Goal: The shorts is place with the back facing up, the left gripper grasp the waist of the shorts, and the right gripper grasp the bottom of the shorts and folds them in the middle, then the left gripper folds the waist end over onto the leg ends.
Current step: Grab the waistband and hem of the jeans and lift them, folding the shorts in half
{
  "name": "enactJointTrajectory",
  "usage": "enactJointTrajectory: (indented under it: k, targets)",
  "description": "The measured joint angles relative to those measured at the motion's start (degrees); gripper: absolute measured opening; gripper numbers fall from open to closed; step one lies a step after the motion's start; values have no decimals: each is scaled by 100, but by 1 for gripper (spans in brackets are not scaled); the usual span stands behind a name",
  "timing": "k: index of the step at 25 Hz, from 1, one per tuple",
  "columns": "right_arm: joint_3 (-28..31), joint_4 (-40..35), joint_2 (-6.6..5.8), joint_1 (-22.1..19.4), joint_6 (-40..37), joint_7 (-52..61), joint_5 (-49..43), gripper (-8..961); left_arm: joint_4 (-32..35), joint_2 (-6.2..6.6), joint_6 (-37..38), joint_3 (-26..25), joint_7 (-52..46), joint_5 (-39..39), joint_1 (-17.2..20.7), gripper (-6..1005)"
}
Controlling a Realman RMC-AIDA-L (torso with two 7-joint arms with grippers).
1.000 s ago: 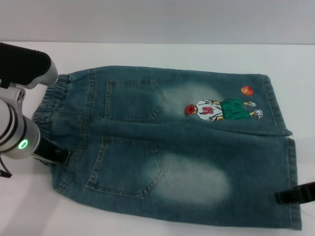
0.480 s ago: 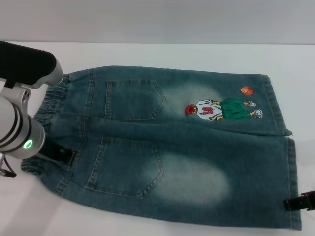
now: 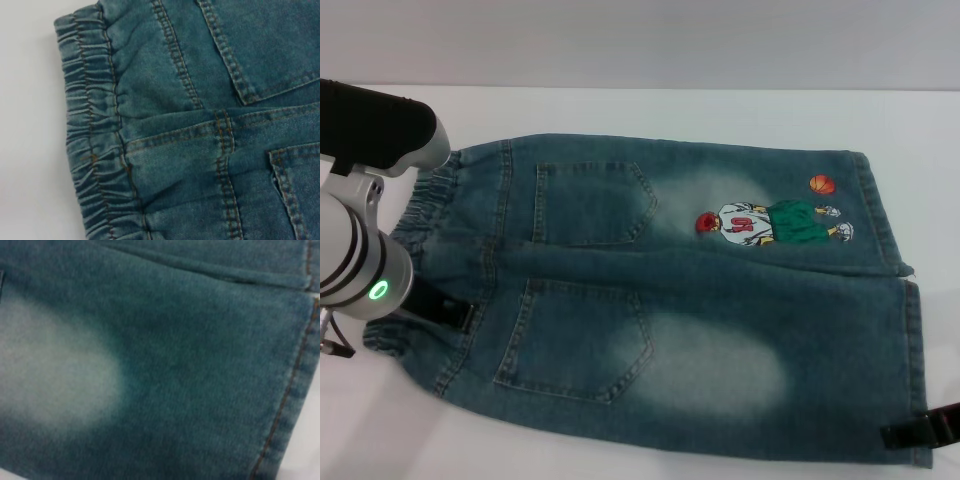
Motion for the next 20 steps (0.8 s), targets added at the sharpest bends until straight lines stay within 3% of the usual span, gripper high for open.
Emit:
enactJointTrajectory:
  k: [20]
  targets:
    - [-75,-185,13,25,-264,-11,159,720,8,-10,24,9,27,-131,-82,18]
